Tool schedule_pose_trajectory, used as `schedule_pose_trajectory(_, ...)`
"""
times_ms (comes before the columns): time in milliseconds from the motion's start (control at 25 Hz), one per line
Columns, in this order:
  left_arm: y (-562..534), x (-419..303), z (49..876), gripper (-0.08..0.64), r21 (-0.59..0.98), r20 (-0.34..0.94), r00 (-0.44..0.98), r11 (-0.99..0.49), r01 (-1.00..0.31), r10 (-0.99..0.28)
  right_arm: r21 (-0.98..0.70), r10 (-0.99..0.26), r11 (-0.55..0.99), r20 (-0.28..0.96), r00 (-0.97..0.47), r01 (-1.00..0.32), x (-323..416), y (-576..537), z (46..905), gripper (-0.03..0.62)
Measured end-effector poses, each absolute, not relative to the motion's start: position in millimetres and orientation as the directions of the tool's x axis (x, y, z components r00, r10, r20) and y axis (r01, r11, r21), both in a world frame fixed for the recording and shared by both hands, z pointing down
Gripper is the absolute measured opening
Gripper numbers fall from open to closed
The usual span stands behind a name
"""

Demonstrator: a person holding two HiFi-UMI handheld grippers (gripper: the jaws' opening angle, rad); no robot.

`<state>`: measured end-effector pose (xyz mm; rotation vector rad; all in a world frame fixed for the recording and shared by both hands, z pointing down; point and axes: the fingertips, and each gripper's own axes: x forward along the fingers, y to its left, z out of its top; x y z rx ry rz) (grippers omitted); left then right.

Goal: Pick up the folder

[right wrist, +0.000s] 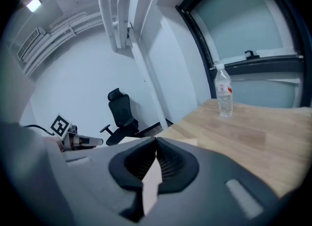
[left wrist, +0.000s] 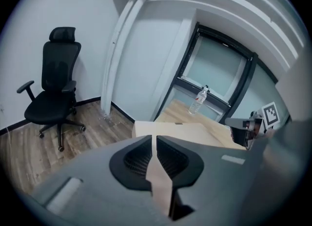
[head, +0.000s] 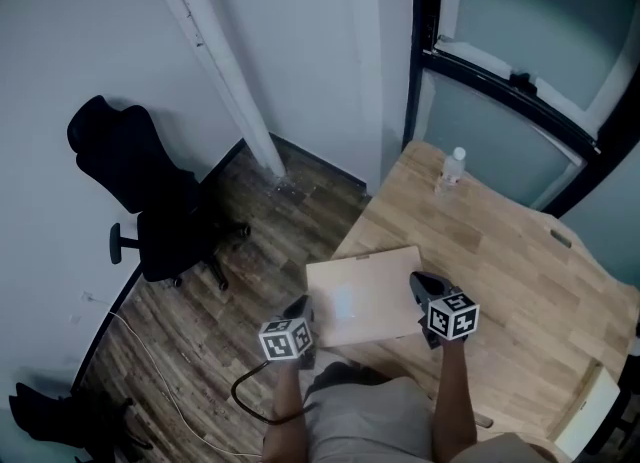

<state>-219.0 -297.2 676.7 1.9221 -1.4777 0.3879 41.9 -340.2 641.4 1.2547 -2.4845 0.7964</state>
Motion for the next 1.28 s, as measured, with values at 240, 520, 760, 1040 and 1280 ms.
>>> schedule_pose_trajectory(240,-289.8,-216.4,705.0,0.148,0.353,0.653,0.294,-0.064,-0.934,-0.697,-0.381,-0.697,0.354,0.501,-0.513,-0.854,75.8,-339.8,682.0,0.022)
schedule_pose_trajectory(520,-277.9,-207.5,734.7,0.238,0.404,0.679,0.342,-0.059,-0.913,-0.649,-0.35,-0.683,0.341,0.546,-0.486,-0.872,72.0,-338.4,705.5,0.143)
schedule_pose_trajectory(760,-279.8,-206.5,742.2,0.301,0.412,0.707,0.348,-0.042,-0.91,-0.616,-0.368,-0.638,0.339,0.586,-0.5,-0.866,66.1,-338.7,719.1,0.311)
schedule_pose_trajectory(1040,-286.8,-197.0,750.8,0.304,0.443,0.708,0.372,-0.033,-0.896,-0.6,-0.409,-0.575,0.334,0.625,-0.527,-0.849,57.1,-326.0,741.0,0.376)
schedule_pose_trajectory(1280,-283.3,-195.5,758.6,0.319,0.504,0.671,0.382,0.014,-0.864,-0.635,-0.512,-0.579,0.279,0.585,-0.568,-0.812,56.6,-319.9,757.8,0.376)
